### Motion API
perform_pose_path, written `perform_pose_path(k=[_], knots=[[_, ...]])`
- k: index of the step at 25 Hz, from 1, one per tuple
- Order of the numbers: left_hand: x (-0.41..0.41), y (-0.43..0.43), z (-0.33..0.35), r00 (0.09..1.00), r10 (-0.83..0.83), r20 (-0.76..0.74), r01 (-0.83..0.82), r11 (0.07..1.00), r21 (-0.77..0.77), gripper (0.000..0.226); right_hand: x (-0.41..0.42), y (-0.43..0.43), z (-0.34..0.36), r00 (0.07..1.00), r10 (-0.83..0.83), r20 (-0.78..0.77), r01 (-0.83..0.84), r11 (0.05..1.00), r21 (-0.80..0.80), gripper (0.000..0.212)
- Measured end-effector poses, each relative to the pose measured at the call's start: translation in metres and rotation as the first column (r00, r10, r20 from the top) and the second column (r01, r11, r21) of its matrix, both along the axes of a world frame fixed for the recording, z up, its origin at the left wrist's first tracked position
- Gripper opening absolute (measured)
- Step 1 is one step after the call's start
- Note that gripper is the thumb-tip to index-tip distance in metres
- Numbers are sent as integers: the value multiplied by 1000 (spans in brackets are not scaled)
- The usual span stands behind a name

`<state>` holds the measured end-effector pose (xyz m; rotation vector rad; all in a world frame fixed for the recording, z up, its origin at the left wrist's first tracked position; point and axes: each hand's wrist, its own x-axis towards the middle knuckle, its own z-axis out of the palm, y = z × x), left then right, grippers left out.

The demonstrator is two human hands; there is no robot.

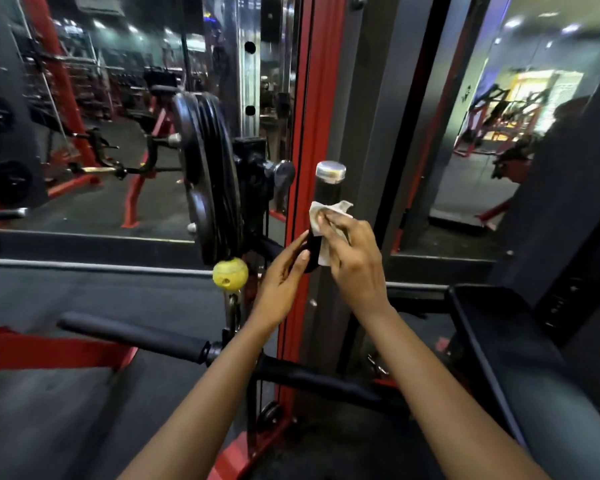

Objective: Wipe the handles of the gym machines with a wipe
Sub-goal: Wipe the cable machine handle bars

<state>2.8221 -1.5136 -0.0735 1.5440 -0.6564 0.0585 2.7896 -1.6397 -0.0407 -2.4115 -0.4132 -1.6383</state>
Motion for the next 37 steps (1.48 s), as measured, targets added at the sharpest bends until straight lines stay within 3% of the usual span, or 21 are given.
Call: perform_pose_path(k=[4, 7, 9, 12, 16, 20, 24, 30, 35, 37], knots=[[-28, 21, -31, 955, 206, 213, -248, 950, 192, 43, 1, 0, -13, 1000, -13, 0, 13, 1000, -24, 38], [-50, 44, -73, 756, 146, 638, -518, 730, 446, 40, 0, 3, -22, 1000, -9, -1, 9, 999, -47, 39], [-53, 52, -90, 677, 57, 734, -614, 595, 519, 42, -1, 5, -29, 999, -13, -35, 11, 997, -71, 43], [-50, 55, -95, 664, 4, 748, -658, 480, 581, 44, -6, 6, -31, 996, -10, -84, 4, 998, -68, 53], [-50, 58, -99, 660, -22, 751, -672, 430, 603, 44, -12, 10, -18, 996, 12, -87, -20, 995, -98, 55], [-47, 60, -101, 642, -13, 766, -688, 430, 584, 42, -4, 16, -7, 993, -108, -54, 105, 993, -56, 53], [-47, 64, -99, 674, -8, 739, -671, 411, 617, 43, -3, 20, -30, 963, -145, -230, 122, 987, -108, 58], [-45, 70, -96, 718, -1, 696, -647, 368, 668, 45, -7, 36, -40, 920, -225, -320, 169, 967, -192, 64], [-46, 76, -96, 723, 13, 691, -646, 369, 668, 42, 2, 64, -21, 942, -116, -314, 12, 949, -314, 55], [-47, 78, -97, 717, 22, 697, -652, 376, 658, 42, 21, 72, -8, 928, -163, -336, 17, 917, -398, 48]])
